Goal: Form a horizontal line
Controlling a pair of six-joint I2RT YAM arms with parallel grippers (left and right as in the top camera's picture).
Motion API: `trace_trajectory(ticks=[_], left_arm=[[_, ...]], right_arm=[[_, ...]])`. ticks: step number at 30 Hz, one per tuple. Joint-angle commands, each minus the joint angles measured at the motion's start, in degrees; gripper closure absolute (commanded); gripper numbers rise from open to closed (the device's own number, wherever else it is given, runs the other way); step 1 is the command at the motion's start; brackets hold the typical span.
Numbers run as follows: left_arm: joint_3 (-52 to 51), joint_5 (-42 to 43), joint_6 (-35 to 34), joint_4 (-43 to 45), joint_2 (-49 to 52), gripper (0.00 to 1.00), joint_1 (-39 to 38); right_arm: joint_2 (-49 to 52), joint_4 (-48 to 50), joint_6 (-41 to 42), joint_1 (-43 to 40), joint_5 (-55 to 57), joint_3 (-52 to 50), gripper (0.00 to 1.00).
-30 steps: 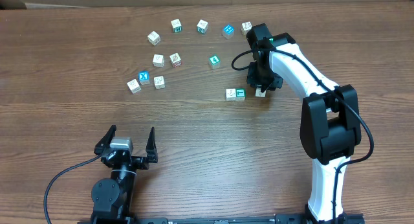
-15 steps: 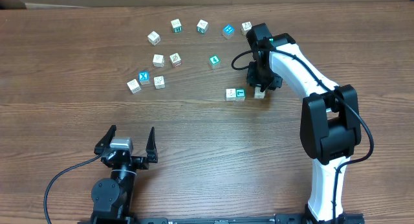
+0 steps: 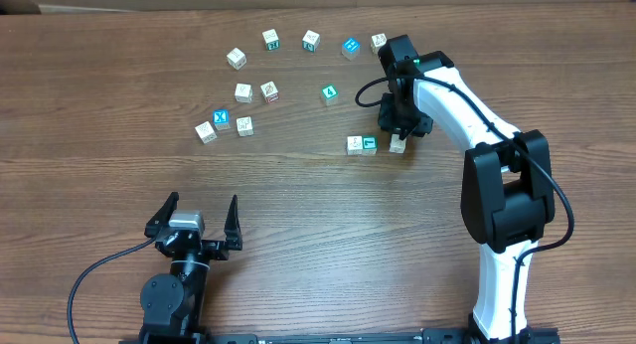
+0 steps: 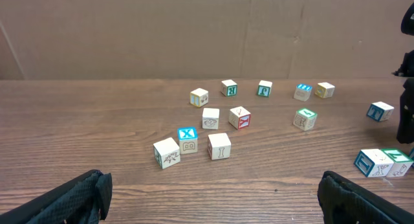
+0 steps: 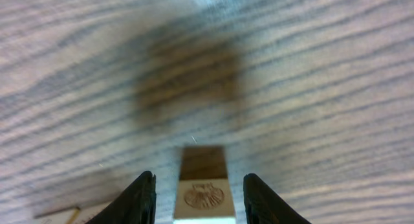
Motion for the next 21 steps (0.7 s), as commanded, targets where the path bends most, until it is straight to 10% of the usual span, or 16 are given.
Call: trace_trajectory(ticks=[1, 16, 21], left_arm=[[-0.2, -0.3, 1.1, 0.2, -0.5, 0.00, -0.2], [-0.2, -0.3, 1.1, 0.2, -0.5, 0.00, -0.2], [-0.2, -0.3, 1.1, 0.2, -0.5, 0.00, -0.2]], right_arm=[[-0.9, 1.1, 0.0, -0.2, 0.8, -0.4, 0.58], [-0.9, -3.5, 9.3, -5.3, 3.5, -0.4, 0.60], [-0.9, -6.0, 9.2, -5.6, 1.7, -0.4, 0.82]])
